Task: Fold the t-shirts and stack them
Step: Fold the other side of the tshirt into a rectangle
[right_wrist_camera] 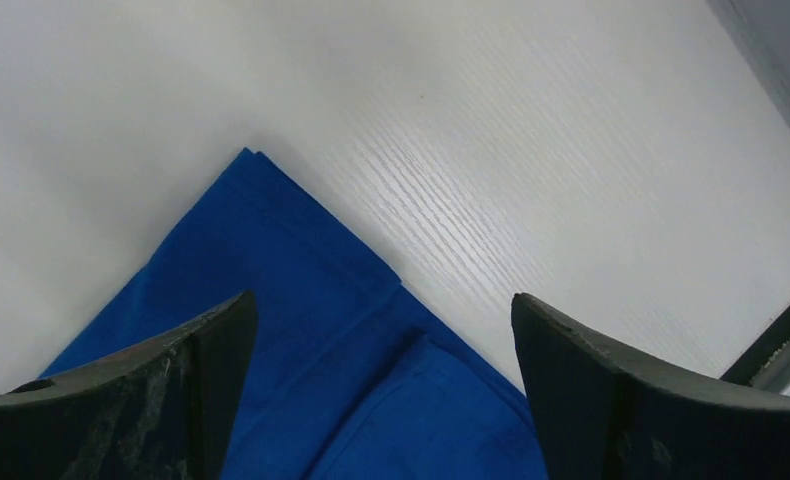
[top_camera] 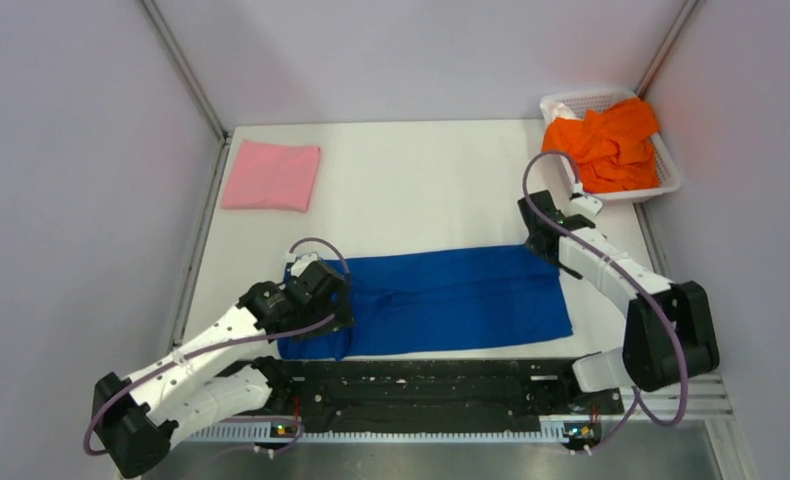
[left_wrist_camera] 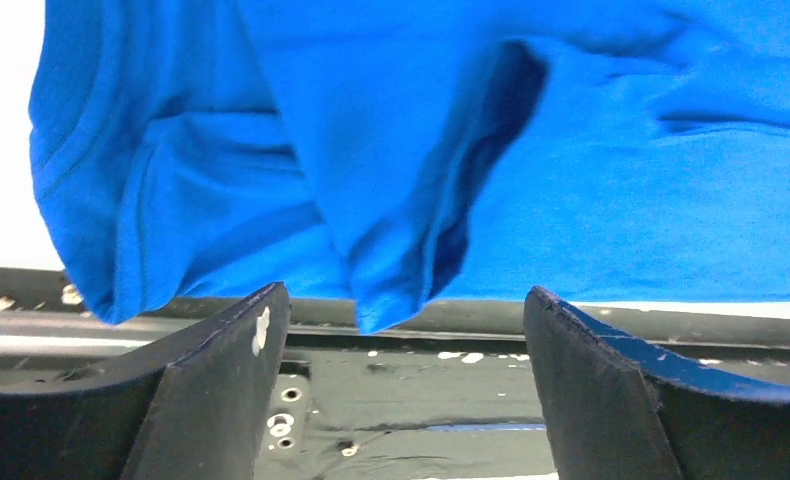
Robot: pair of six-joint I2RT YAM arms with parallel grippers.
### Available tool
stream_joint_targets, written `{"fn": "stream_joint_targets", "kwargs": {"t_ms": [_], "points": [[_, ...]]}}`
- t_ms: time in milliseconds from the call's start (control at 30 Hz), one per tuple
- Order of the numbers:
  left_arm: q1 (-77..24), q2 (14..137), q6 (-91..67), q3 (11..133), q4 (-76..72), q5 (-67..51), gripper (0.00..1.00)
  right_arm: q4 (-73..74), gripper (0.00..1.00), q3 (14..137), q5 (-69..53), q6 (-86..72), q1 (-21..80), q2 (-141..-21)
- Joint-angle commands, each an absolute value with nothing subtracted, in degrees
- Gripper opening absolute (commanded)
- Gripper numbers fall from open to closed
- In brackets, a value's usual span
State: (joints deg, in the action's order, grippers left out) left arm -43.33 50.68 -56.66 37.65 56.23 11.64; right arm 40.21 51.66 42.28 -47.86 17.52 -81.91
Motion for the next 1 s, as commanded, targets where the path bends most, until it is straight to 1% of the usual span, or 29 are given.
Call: {"fn": "stream_joint_targets", "kwargs": {"t_ms": [0, 33, 100, 167, 267, 367, 500, 633, 767, 867, 967], "points": [[-43.6, 50.1, -53.3, 41.3, 45.8, 12.6, 0.95, 40.0, 0.97, 50.2, 42.6, -50.3, 17.9, -72.7], [-43.6, 51.0, -51.9, 40.9, 42.4, 12.3, 0.98, 38.5, 0.98, 49.5, 41.3, -49.5, 17.9, -71.0], [-43.5, 53.5, -50.3, 39.9, 34.9, 13.1, 0.99, 34.4, 0.99, 47.8, 37.1, -47.0, 17.8, -67.2], [-43.5, 57.8, -49.2, 40.2, 30.8, 14.2, 0.99, 30.2, 0.99, 45.7, 32.5, -44.6, 17.8, -64.5], [-43.4, 65.4, -48.5, 43.6, 29.6, 15.8, 0.99, 26.4, 0.99, 43.9, 27.2, -42.9, 17.8, -61.5], [-43.5, 73.3, -47.5, 47.9, 32.2, 16.2, 0.99, 25.1, 0.99, 43.3, 25.1, -42.2, 17.8, -59.7], [-43.6, 80.6, -46.2, 49.7, 30.2, 9.8, 0.99, 25.2, 0.99, 42.7, 25.4, -42.0, 17.8, -58.4], [-45.0, 82.6, -44.9, 47.7, 24.8, 0.9, 0.99, 25.2, 0.99, 42.6, 25.6, -41.8, 17.6, -57.7], [-49.5, 81.8, -43.6, 45.6, 21.3, -6.5, 0.99, 25.2, 0.99, 42.3, 25.8, -41.8, 17.5, -57.5], [-53.9, 81.9, -43.1, 45.9, 21.1, -8.9, 0.99, 25.1, 0.99, 42.3, 25.7, -41.9, 17.6, -57.5], [-55.5, 83.1, -43.4, 47.1, 24.6, -7.1, 0.99, 25.0, 0.99, 42.2, 25.6, -41.7, 17.5, -57.6]]}}
